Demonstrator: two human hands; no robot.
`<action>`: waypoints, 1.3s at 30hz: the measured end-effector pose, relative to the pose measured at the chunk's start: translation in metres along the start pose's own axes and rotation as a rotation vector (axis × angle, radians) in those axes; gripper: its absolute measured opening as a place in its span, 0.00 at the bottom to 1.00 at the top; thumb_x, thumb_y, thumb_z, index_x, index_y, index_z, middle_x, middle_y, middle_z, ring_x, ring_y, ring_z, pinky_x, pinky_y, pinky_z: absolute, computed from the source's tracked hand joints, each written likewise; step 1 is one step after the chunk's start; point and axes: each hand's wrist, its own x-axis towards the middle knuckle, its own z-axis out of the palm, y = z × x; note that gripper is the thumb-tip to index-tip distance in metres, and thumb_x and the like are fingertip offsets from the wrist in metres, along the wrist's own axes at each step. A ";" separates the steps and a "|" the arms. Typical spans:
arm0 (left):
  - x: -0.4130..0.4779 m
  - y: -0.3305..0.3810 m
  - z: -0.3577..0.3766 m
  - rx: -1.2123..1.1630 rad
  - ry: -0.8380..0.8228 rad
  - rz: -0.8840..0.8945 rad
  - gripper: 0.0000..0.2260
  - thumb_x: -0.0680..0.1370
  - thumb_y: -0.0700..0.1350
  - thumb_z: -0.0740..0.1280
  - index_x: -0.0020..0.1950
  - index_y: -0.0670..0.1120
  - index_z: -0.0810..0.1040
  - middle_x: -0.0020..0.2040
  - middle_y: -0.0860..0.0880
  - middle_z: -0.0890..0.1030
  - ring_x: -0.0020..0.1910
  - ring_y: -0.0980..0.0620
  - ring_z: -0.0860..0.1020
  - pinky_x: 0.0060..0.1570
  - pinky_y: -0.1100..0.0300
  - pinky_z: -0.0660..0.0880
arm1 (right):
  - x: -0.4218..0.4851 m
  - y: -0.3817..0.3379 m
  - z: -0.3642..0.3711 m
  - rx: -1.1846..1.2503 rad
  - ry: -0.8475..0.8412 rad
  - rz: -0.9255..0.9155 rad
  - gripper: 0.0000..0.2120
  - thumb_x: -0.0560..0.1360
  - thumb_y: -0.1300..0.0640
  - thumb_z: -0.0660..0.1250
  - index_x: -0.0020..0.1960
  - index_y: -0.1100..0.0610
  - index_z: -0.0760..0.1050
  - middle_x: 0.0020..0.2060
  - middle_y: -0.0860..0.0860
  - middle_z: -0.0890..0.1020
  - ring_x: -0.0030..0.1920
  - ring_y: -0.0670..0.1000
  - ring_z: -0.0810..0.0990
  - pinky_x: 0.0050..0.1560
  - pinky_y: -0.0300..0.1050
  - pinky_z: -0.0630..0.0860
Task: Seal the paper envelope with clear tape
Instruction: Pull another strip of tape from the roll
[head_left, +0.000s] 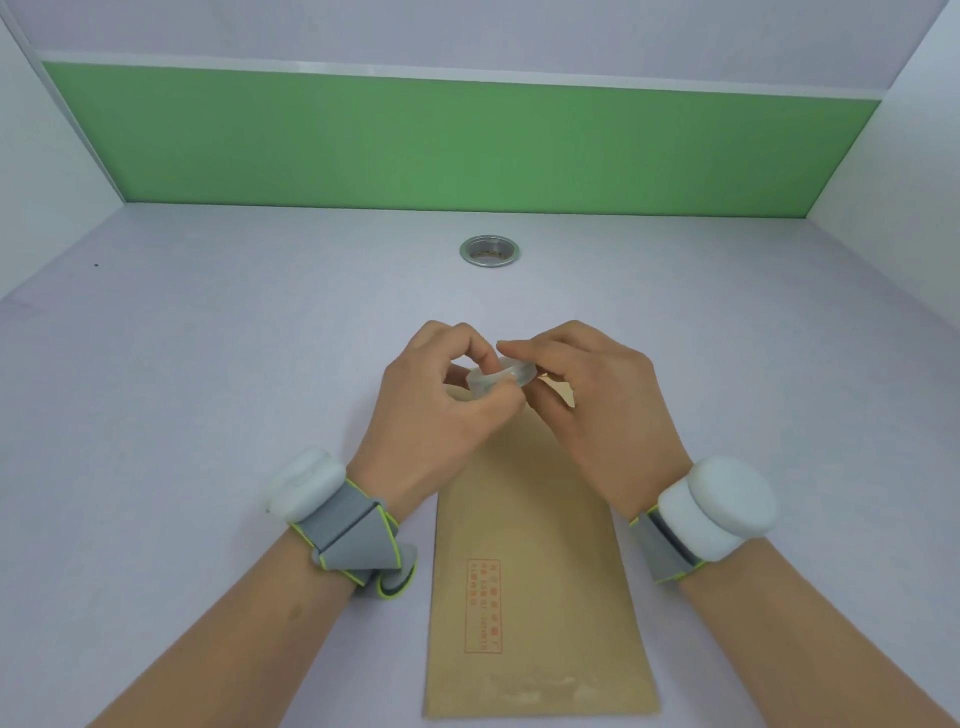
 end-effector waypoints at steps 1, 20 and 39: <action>0.000 0.000 -0.001 -0.024 -0.003 -0.003 0.10 0.61 0.56 0.62 0.36 0.53 0.75 0.43 0.55 0.74 0.41 0.58 0.79 0.40 0.60 0.75 | 0.000 0.000 0.000 0.019 0.002 0.014 0.14 0.73 0.57 0.64 0.57 0.52 0.79 0.47 0.51 0.82 0.44 0.49 0.81 0.48 0.47 0.80; 0.006 -0.008 -0.017 -0.373 -0.216 -0.056 0.09 0.72 0.41 0.64 0.46 0.48 0.82 0.57 0.39 0.76 0.42 0.56 0.80 0.42 0.67 0.74 | 0.001 0.009 -0.001 0.211 0.017 0.144 0.12 0.73 0.60 0.69 0.56 0.52 0.80 0.46 0.50 0.84 0.47 0.45 0.80 0.51 0.34 0.76; 0.002 0.001 -0.006 -0.294 -0.096 -0.103 0.14 0.65 0.45 0.68 0.49 0.43 0.75 0.48 0.49 0.82 0.38 0.56 0.81 0.45 0.59 0.77 | 0.001 -0.001 -0.005 0.033 0.070 0.001 0.08 0.70 0.57 0.71 0.49 0.52 0.81 0.42 0.49 0.78 0.38 0.45 0.78 0.43 0.49 0.79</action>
